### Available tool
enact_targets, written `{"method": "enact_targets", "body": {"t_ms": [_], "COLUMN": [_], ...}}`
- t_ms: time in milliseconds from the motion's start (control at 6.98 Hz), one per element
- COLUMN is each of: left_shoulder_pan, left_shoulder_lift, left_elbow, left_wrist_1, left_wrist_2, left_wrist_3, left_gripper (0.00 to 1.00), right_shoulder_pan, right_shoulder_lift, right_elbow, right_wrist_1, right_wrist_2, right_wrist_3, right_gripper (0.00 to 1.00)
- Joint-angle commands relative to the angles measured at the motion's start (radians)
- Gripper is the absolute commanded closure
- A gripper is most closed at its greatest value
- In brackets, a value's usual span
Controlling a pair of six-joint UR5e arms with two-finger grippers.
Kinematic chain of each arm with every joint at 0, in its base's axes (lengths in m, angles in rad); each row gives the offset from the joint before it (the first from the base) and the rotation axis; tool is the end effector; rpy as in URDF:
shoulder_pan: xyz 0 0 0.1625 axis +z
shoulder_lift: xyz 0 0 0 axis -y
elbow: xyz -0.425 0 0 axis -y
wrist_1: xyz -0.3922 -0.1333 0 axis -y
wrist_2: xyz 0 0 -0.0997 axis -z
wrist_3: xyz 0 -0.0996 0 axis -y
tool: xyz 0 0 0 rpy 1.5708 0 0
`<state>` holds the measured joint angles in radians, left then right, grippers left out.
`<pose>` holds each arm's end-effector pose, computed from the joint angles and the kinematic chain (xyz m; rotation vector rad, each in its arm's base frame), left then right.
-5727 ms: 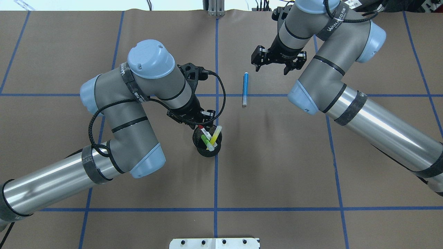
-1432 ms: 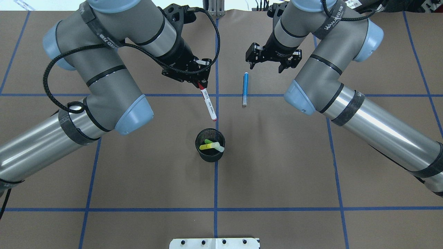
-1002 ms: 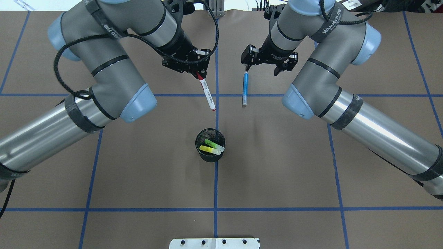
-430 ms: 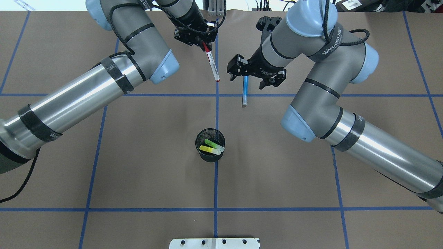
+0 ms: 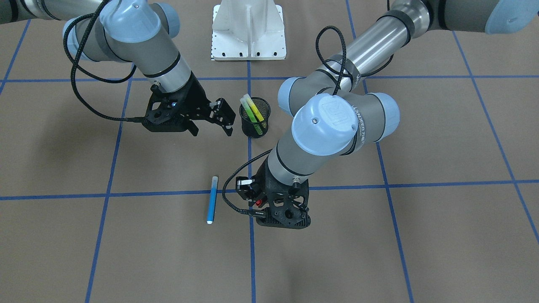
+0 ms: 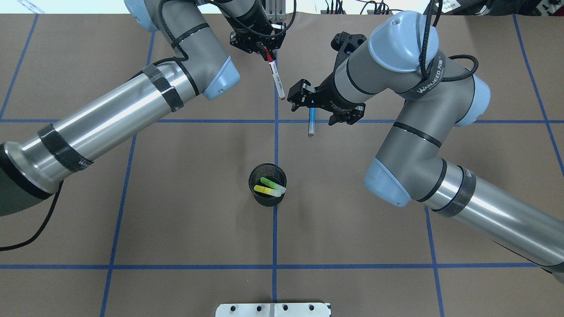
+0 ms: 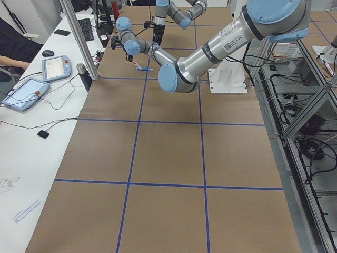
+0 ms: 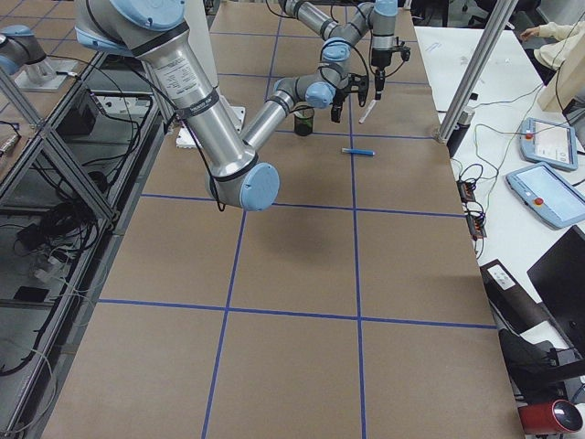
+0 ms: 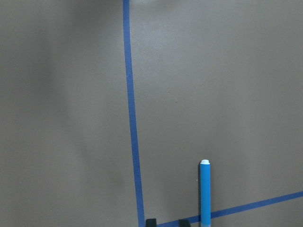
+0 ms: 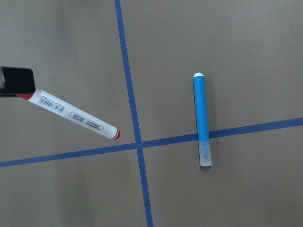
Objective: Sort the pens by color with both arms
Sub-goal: 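Carry the red-capped marker away while the right gripper moves toward the blue marker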
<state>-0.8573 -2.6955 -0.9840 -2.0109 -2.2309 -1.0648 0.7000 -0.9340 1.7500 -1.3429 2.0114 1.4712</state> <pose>0.4959 -0.6833 0.1062 0.1219 1.1071 0.0083 -0.4382 -0.4878 0.1776 0.0315 -1.1031 0.3088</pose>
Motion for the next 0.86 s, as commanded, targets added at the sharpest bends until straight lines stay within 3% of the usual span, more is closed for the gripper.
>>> {"method": "enact_targets", "body": {"t_ms": [0,716], "left_shoulder_pan": [0.006,0.058], "left_shoulder_lift": [-0.033,-0.055], "left_elbow": [0.053,0.108], "left_wrist_1": [0.012,0.021], "left_wrist_2": [-0.006,-0.004], "left_wrist_3": [0.008,0.046], "left_gripper": [0.85,0.85], "right_shoulder_pan": [-0.026,-0.05], "right_shoulder_lift": [0.007,0.023], "right_elbow": [0.034,0.036], "right_wrist_1": [-0.054,-0.067], "right_wrist_2": [-0.005,-0.002], "right_wrist_3": [0.08,0.08], "right_gripper": [0.01,0.01]}}
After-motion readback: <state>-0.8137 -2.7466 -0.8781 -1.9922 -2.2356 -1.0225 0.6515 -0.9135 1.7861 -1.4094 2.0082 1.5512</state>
